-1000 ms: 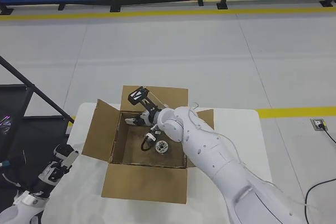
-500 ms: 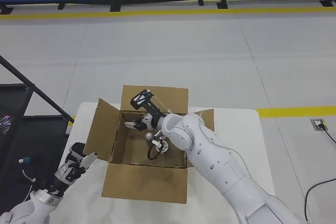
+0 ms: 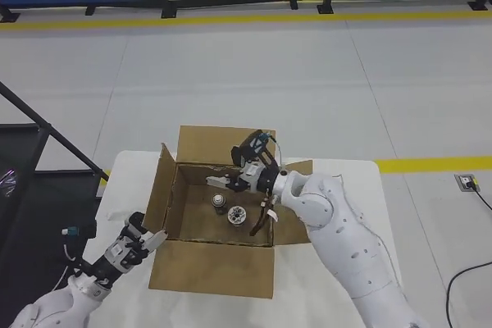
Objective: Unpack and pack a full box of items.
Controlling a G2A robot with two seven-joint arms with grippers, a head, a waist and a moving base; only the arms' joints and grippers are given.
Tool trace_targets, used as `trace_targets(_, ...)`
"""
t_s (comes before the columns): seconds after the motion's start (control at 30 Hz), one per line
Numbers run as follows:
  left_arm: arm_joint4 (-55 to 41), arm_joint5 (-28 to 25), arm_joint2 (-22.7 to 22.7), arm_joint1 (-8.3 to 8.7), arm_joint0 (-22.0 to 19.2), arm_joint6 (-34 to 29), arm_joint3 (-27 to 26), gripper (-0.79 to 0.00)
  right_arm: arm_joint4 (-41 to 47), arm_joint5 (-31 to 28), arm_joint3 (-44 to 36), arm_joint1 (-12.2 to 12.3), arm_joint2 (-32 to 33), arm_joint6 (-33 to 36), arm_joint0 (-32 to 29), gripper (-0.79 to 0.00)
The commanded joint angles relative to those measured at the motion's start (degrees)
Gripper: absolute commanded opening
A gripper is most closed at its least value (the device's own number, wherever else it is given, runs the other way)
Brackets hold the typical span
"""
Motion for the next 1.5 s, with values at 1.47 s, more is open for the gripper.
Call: trace_targets(1.47, 2.85, 4.41, 10.62, -0.44, -9.31, -2.55, 7.93, 0.000, 45.62, 2.62, 4.91, 13.47, -9.03, 40.30, 8.08, 0.000)
